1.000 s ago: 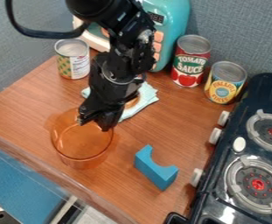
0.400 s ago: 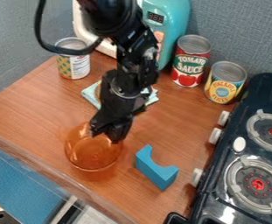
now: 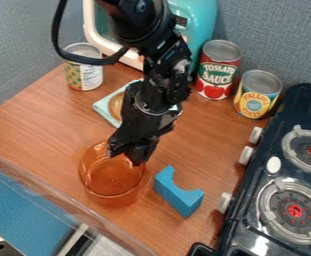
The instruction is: Move the orange pot to the bottom right
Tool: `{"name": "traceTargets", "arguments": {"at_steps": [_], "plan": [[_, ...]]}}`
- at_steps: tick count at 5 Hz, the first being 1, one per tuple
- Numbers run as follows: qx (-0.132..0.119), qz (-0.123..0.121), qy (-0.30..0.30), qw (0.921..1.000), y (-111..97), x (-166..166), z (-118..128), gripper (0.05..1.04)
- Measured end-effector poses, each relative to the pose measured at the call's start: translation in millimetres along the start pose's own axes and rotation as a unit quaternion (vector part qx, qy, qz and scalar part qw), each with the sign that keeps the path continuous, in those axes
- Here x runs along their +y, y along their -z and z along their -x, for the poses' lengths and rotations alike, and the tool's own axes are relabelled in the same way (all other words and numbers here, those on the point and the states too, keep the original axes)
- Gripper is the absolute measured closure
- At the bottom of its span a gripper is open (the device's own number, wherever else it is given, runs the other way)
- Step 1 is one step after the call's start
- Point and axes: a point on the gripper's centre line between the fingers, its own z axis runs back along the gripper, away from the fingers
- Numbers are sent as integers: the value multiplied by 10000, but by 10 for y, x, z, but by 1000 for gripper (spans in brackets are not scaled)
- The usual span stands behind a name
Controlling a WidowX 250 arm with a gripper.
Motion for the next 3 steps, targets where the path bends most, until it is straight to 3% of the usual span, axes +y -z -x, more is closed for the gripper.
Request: {"name": "traceTargets", "arguments": {"at_steps": [2,3], "plan": [[-31,-40,-136,9999,-94,12,-68,202],[-75,126,-216,9997,-295,-15,-156,74]]}}
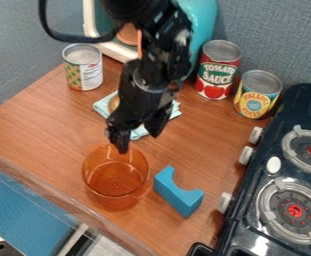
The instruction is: Move the orange pot to the bottom right
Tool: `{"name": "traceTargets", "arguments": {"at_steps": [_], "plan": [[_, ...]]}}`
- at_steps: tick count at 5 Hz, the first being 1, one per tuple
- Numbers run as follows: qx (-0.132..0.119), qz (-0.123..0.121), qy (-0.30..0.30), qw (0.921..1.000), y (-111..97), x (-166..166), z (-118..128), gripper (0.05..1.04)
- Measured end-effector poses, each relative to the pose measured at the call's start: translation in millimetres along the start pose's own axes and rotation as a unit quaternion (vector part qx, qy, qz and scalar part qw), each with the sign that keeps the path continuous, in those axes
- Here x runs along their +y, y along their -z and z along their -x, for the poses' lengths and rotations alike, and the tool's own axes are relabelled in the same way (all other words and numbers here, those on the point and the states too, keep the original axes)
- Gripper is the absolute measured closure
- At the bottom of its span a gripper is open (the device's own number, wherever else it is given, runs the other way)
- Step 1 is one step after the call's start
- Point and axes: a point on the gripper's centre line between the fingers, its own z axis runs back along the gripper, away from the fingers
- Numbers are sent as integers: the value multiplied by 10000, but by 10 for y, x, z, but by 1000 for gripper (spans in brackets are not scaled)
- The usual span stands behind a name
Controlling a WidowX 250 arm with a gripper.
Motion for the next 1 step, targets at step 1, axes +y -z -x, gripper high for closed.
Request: {"name": "traceTargets", "arguments": {"at_steps": [1], "plan": [[-20,84,-86,9999,-151,6,-154,79]]}}
